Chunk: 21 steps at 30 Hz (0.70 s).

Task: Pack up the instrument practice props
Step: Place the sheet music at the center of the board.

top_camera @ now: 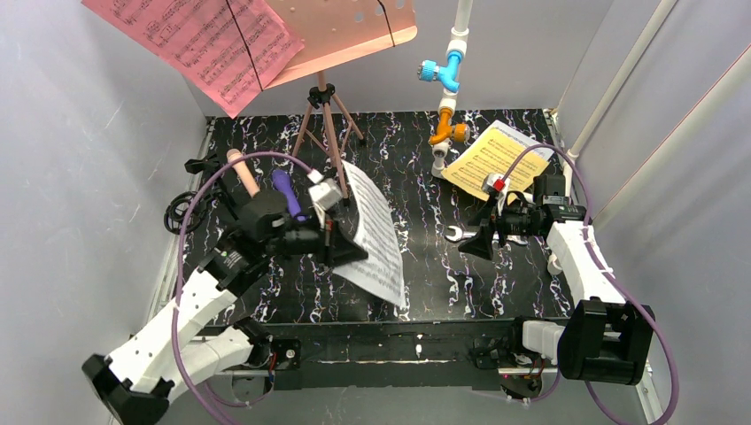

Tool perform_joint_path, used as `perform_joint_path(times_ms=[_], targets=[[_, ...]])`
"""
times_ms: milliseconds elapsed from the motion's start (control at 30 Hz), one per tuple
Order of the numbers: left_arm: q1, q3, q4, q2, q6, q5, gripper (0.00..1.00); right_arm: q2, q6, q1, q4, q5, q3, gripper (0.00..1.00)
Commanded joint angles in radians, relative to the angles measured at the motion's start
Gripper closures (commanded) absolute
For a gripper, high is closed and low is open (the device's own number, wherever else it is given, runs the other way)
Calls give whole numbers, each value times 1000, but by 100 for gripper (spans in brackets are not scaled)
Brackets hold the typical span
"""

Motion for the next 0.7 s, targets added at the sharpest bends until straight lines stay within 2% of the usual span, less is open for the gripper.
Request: perform_joint_path(times_ms=[0,133,300,433,600,667], targets=[[-165,130,-336,55,248,-199,100,11,-105,-5,-82,-47,49,2],[-273,209,-542,156,360,-370,100,16,-178,-3,-135,-59,55,2],[-336,263,-703,251,455,-516,100,23,-371,12,-249,-93,57,2],[-342,258,-717,269,477,-531,100,29,-450,22,-285,-106,57,2],[-346,251,-681,282,468,-477,100,49,-437,44,-274,-124,62,2],[-348,248,-658,283,462,-453,100,60,-423,102,-268,-141,55,2]])
